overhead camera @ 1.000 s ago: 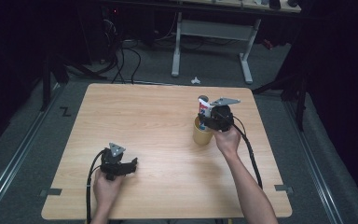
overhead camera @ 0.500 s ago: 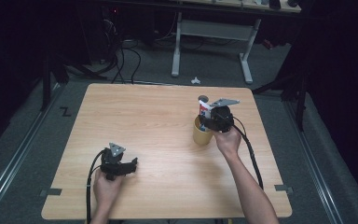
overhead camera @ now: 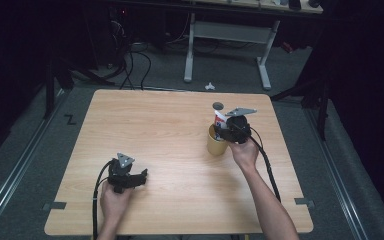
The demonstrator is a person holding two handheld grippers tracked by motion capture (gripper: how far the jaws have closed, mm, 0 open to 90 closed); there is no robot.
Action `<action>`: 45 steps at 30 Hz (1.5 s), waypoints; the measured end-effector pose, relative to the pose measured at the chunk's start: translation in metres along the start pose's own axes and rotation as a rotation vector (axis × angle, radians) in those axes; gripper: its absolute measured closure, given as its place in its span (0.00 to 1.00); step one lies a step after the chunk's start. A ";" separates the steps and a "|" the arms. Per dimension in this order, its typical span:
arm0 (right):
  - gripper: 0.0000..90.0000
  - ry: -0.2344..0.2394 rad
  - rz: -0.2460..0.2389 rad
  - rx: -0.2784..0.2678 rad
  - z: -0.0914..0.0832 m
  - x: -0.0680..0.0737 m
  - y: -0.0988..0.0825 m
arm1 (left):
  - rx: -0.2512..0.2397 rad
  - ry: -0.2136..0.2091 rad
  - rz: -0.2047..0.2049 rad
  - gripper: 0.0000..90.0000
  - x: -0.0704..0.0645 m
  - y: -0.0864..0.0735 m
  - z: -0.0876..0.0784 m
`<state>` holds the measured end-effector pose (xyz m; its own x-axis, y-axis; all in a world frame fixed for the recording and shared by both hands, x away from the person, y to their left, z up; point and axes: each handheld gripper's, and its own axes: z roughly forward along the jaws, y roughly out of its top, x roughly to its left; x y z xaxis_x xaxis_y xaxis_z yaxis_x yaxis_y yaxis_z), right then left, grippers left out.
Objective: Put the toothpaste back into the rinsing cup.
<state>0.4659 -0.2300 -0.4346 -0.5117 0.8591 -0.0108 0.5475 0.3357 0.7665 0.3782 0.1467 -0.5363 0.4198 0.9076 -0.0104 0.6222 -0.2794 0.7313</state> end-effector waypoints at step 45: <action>0.50 -0.047 0.007 -0.094 -0.027 -0.003 -0.008 | -0.001 0.000 0.000 0.21 0.000 0.000 0.000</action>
<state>0.4446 -0.2456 -0.4234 -0.4748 0.8795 -0.0336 0.4852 0.2934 0.8237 0.3782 0.1467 -0.5364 0.4197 0.9076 -0.0106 0.6218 -0.2789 0.7319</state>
